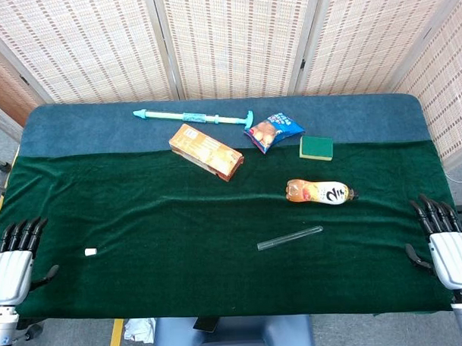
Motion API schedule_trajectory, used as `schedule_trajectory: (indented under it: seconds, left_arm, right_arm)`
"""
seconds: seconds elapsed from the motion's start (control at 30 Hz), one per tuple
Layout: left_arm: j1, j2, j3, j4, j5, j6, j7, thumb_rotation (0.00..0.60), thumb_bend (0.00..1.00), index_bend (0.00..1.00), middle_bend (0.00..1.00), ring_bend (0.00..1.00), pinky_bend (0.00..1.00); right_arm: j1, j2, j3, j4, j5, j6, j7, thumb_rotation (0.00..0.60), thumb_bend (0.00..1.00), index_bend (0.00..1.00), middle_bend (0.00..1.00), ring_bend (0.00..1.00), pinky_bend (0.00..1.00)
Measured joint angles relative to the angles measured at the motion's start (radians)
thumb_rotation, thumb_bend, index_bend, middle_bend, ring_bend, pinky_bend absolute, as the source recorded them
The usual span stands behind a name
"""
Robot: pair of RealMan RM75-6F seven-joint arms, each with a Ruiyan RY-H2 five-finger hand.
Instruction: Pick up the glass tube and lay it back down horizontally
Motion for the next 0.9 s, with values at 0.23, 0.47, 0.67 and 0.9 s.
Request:
schedule_trajectory:
  seconds: [0.23, 0.47, 0.67, 0.9]
  left_arm:
    - [0.000, -0.008, 0.001, 0.009, 0.004, 0.004, 0.004, 0.600, 0.27, 0.08, 0.09, 0.06, 0.00]
    - [-0.005, -0.016, 0.002, 0.022, 0.009, 0.003, -0.007, 0.600, 0.27, 0.08, 0.10, 0.06, 0.00]
    - [-0.026, -0.033, -0.004, 0.068, 0.012, -0.022, -0.042, 0.600, 0.29, 0.09, 0.10, 0.06, 0.00]
    - [-0.086, -0.079, -0.016, 0.170, -0.001, -0.116, -0.092, 0.600, 0.30, 0.09, 0.10, 0.06, 0.00]
  right_arm:
    - [0.001, -0.002, 0.001, 0.006, -0.004, 0.002, 0.010, 0.600, 0.43, 0.00, 0.02, 0.02, 0.00]
    - [0.000, -0.002, 0.002, 0.013, -0.012, 0.011, 0.012, 0.600, 0.43, 0.00, 0.02, 0.05, 0.00]
    - [0.003, 0.001, 0.005, 0.011, -0.022, 0.017, 0.009, 0.600, 0.43, 0.00, 0.02, 0.05, 0.00]
    - [0.007, 0.013, 0.010, -0.005, -0.035, 0.027, 0.001, 0.600, 0.43, 0.00, 0.02, 0.05, 0.00]
